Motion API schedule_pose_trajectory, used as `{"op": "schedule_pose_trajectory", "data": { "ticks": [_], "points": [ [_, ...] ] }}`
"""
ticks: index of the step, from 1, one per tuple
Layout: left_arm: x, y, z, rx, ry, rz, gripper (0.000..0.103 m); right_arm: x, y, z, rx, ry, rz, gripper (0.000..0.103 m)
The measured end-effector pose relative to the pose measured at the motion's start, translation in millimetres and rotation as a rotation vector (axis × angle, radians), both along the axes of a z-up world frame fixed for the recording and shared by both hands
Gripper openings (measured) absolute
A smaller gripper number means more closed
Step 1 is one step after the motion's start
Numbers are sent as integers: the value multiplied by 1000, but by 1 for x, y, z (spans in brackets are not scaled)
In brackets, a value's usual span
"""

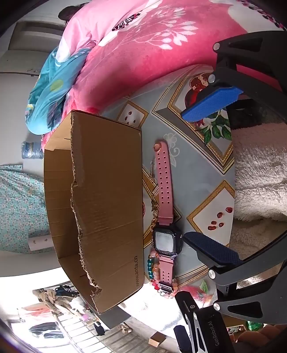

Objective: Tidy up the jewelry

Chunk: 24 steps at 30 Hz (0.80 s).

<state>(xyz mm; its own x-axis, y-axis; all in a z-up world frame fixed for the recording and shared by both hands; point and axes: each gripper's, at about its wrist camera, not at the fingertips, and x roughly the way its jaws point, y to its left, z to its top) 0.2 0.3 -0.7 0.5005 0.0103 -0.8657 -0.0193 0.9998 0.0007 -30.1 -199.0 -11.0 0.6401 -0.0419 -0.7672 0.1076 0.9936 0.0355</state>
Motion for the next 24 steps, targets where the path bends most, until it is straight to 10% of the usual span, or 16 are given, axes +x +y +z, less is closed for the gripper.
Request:
{"op": "schedule_pose_trajectory", "data": {
  "ticks": [24],
  "points": [
    [0,-5,2,16,-9,-6,95,4,-1,1,-7,7,1,98]
  ]
}}
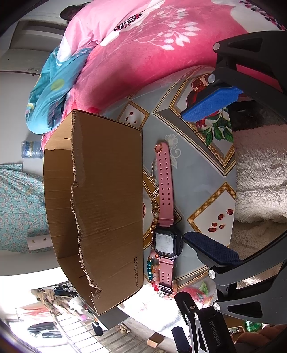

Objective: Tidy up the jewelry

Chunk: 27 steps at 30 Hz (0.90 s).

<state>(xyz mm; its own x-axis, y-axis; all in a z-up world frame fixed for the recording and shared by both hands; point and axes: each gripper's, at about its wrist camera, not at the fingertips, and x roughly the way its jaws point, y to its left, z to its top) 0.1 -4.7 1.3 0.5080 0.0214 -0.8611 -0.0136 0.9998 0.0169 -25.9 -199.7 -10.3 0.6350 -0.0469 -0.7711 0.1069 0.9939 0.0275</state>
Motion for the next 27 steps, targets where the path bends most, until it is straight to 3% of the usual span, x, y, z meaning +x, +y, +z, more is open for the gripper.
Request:
{"op": "schedule_pose_trajectory", "data": {
  "ticks": [27],
  "points": [
    [2,4,0,4,-3,6,95,-4,5,1,-13,-3,8,98]
  ]
}}
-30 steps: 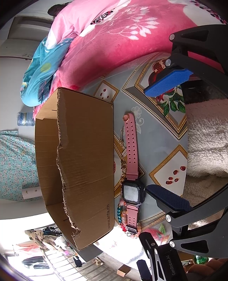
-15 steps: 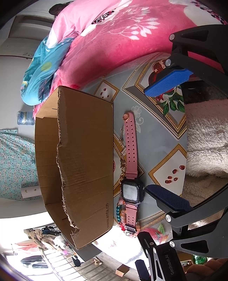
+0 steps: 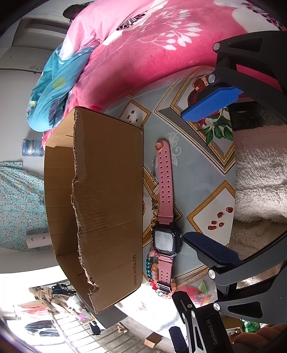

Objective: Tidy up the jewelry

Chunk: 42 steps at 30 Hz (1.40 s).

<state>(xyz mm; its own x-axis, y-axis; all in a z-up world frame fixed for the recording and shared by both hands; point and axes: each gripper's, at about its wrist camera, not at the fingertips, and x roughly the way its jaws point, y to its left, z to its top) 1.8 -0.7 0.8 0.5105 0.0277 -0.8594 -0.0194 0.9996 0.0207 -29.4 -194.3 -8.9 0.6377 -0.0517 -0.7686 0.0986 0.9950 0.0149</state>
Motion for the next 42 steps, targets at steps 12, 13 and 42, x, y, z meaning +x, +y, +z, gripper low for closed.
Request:
{"op": "schedule_pose_trajectory", "data": {
  "ticks": [12,13,42],
  "points": [
    [-2,2,4,-13,-31,-7,95,0,-1,3,-11,-5,-4,98],
    [-2,4,4,-17,-34,-6,95,0,-2,4,-14,-8,-7,98],
    [17,27,1,-279,-191,-206,95,5,17,9,-13,-213,345,96]
  ]
}}
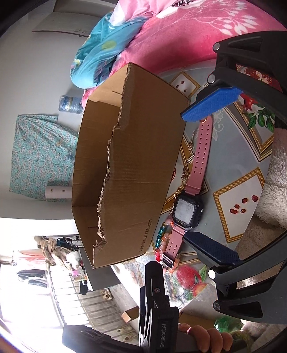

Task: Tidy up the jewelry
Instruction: 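Grasp the pink-strap smartwatch strap with the right gripper while the left gripper grasps the other strap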

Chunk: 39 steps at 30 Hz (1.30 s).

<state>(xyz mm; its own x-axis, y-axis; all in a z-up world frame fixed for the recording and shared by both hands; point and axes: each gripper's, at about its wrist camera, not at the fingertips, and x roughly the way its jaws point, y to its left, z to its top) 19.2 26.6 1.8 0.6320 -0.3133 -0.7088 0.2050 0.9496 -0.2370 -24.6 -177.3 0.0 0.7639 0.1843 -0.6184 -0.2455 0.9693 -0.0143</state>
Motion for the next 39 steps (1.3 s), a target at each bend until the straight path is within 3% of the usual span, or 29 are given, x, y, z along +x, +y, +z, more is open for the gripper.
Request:
{"op": "schedule_pose_trajectory", "data": {
  "ticks": [7,16,22,34,36,39],
  "points": [
    [-7,4,-3,42,-70,-35,95,26,19,-10,50,97,249,77],
    [-12,1,-9,159,-108,-81,95,45,36,-26,-29,181,372,73],
    [-16,-2,-16,190,-120,-119,94,46,41,-34,-100,203,377,54],
    [-30,-17,-21,240,-157,-241,94,22,45,-26,-127,225,377,53],
    [-33,-22,-22,277,-171,-267,94,24,42,-25,-88,249,378,53],
    [-35,-32,-24,359,-186,-314,85,37,31,-23,9,310,392,53]
  ]
}}
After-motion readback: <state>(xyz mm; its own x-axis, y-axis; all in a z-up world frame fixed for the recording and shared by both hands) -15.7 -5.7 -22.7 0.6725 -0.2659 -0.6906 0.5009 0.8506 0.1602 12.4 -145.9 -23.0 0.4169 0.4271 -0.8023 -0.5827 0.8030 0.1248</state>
